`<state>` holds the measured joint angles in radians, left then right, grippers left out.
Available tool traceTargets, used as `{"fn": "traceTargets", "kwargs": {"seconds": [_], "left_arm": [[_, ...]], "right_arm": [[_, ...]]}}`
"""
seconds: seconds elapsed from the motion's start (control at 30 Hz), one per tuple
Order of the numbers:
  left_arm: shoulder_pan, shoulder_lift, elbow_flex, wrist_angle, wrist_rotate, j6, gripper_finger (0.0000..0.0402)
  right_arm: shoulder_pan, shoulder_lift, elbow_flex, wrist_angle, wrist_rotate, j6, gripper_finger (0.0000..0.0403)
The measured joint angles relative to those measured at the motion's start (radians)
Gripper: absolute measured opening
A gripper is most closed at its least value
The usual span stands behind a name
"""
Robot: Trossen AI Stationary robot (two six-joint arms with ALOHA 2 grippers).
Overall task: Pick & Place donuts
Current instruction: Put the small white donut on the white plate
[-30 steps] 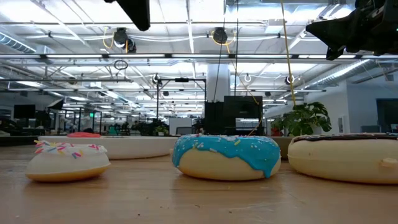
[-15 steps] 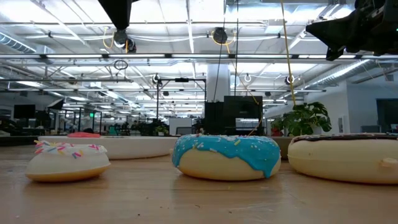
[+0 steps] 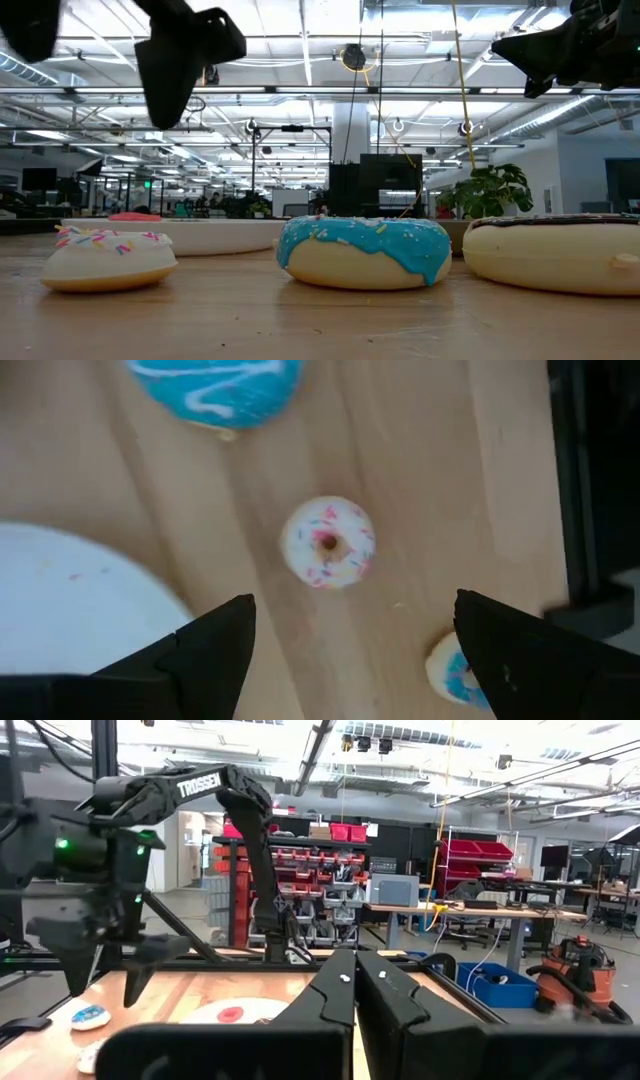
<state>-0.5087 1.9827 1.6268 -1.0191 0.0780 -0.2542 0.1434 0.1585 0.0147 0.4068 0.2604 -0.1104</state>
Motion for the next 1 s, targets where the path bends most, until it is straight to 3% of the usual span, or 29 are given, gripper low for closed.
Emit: {"fn": "traceTargets", "kwargs": {"seconds": [0.17, 0.47, 0.7, 1.0], "left_arm": [[-0.004, 0.037, 0.0, 0.026, -0.054, 0.057, 0.0337], [-0.002, 0.088, 0.0, 0.065, -0.007, 0.141, 0.0337], [0.001, 0.089, 0.0, 0.109, -0.031, 0.236, 0.0337], [0.006, 0.089, 0.0, 0.117, -0.049, 0.245, 0.0337]], "right_arm": [[0.0, 0.0, 0.0, 0.0, 0.0, -0.001, 0.0], [0.0, 0.0, 0.0, -0.002, 0.0, -0.006, 0.0], [0.0, 0.0, 0.0, -0.002, 0.0, -0.005, 0.0], [0.0, 0.0, 0.0, -0.008, 0.0, 0.019, 0.0]]}}
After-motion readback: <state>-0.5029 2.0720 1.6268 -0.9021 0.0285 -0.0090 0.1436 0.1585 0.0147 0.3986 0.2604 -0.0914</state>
